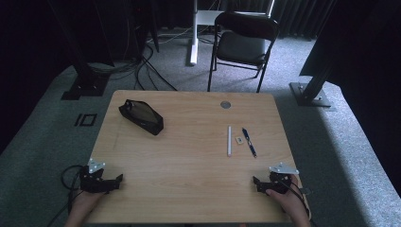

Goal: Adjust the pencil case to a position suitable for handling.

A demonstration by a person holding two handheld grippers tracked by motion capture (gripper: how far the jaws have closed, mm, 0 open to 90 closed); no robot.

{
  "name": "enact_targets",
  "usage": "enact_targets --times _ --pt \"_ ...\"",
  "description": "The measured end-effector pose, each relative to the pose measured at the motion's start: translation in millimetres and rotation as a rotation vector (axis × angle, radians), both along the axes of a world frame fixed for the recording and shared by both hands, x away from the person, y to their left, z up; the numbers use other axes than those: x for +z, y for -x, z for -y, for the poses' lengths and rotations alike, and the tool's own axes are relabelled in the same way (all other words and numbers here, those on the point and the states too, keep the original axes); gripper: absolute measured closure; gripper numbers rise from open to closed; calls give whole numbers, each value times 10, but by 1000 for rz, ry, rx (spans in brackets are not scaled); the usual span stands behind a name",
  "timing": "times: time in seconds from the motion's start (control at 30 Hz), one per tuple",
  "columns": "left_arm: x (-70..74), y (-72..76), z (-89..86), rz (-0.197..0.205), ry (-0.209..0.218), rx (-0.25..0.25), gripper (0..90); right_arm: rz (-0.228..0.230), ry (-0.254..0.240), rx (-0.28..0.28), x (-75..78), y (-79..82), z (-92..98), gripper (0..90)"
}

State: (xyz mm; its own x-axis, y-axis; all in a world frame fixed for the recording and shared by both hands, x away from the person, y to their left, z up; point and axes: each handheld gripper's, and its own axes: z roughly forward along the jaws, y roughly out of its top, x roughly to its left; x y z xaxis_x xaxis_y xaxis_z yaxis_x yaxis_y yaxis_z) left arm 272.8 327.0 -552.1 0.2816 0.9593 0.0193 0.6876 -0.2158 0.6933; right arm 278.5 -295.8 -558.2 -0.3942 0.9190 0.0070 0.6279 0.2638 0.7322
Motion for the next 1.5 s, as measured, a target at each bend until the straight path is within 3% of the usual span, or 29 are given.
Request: enact_targets --times 0.63,0.97,1.5 --pt "0 -1 -1 0 0 -1 15 6 -11 11 23 -40 -66 130" --pt "0 -1 0 0 1 0 15 68 -25 60 238 -160 -242 128" --pt "0 -1 0 0 1 0 15 128 -52 131 414 -308 -579 129"
